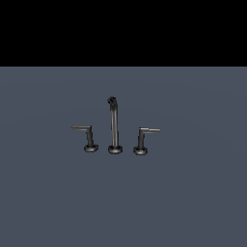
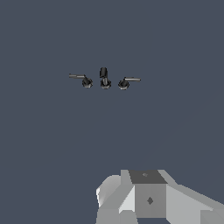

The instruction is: Turn on the faucet by rotating a designated handle.

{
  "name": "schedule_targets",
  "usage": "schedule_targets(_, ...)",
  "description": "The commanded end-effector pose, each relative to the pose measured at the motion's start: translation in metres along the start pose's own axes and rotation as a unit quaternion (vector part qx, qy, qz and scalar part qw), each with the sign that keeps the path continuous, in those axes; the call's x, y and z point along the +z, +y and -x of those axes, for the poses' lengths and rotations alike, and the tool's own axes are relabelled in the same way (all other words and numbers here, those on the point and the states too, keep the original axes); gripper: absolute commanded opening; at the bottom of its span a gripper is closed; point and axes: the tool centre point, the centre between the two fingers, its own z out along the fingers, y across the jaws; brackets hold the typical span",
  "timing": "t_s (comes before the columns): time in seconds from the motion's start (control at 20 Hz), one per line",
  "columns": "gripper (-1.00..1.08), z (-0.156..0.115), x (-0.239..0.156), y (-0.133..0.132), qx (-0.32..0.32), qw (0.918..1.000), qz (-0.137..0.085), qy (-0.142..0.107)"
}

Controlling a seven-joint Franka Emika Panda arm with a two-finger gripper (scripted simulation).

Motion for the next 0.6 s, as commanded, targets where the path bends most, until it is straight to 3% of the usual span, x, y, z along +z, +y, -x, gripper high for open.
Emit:
schedule_targets(0.0,-1.00,0.000,0.000,0.000,0.000,1.0000,0.000,0.000)
schedule_targets(0.55,-1.00,-0.005,-0.011,-0.003,-0.025,0.9993,0.017,0.022)
